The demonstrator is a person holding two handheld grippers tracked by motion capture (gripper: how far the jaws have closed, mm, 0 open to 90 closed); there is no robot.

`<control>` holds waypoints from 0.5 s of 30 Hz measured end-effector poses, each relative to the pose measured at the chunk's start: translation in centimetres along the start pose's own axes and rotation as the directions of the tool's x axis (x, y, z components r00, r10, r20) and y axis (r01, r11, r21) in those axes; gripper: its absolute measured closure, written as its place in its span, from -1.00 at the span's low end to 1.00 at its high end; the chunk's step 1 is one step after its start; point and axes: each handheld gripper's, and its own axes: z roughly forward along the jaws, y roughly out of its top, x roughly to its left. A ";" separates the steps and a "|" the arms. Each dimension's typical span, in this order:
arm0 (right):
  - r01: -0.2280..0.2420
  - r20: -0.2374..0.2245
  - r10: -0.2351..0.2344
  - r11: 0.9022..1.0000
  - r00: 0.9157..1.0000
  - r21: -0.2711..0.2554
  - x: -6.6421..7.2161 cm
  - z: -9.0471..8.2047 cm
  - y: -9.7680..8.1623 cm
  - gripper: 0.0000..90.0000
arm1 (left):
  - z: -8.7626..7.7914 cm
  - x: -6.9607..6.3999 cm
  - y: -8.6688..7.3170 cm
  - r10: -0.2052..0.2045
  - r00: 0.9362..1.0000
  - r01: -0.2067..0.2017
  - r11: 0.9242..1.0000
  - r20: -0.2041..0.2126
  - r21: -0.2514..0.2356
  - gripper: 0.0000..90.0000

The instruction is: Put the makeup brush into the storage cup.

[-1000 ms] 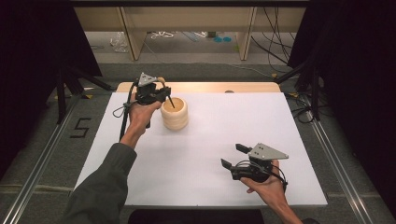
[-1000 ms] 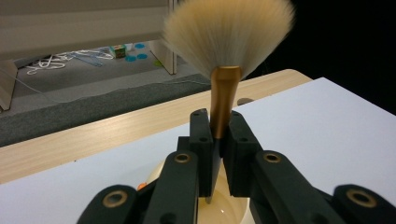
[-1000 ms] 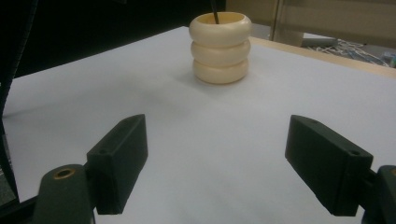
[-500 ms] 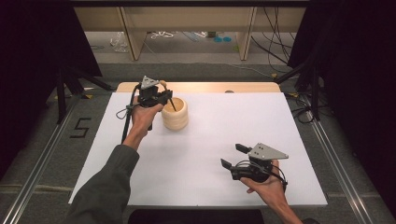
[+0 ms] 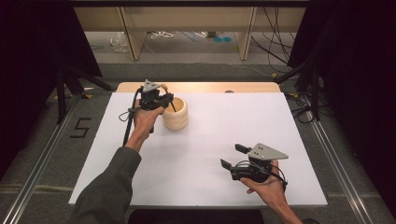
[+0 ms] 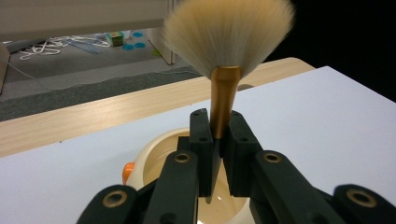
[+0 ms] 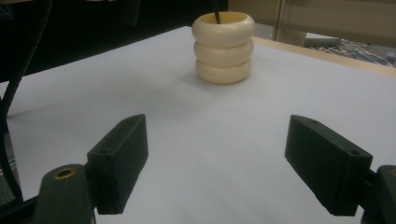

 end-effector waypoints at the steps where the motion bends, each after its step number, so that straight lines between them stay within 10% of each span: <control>1: 0.000 0.000 0.000 1.000 1.000 0.000 0.0 0.0 0.0 -0.50 | 0.0 0.0 0.0 -0.001 1.000 0.001 1.000 0.000 0.000 0.85; 15: 0.000 -0.011 0.000 1.000 1.000 -0.006 0.0 0.1 0.0 -0.50 | 0.3 0.1 -0.7 -0.008 1.000 0.008 1.000 -0.002 0.004 0.85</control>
